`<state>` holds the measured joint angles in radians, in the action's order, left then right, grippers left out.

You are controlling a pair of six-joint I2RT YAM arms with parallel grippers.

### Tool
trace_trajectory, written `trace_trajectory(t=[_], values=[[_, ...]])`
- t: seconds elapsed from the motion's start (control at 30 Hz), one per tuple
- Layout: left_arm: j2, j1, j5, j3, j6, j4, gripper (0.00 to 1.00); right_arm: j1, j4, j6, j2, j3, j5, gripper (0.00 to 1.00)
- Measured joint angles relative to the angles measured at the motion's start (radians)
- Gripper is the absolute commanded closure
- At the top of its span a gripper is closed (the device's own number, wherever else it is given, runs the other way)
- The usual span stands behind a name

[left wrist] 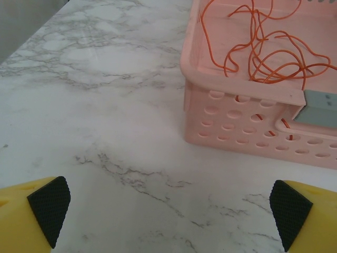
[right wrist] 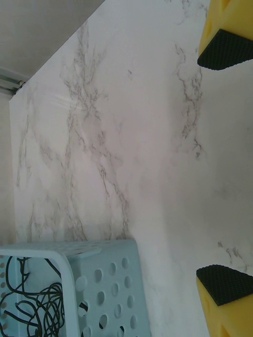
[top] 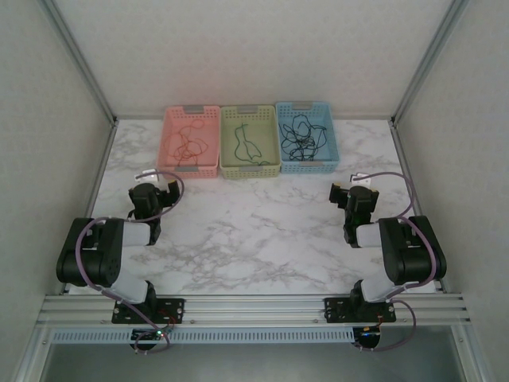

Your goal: Untangle the cables

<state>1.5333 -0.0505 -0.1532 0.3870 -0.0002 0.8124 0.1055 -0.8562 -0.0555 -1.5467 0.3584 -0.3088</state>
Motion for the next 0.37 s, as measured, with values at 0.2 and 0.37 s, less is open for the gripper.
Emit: trace_trajectory(t=[0.2, 0.37], values=[[0.0, 0.0, 0.0, 0.0, 0.0, 0.0, 0.0, 0.0, 0.001, 0.0, 0.0, 0.001, 0.001, 0.01], [0.0, 0.0, 0.0, 0.0, 0.0, 0.0, 0.0, -0.006, 0.005, -0.001, 0.0, 0.005, 0.026, 0.01]])
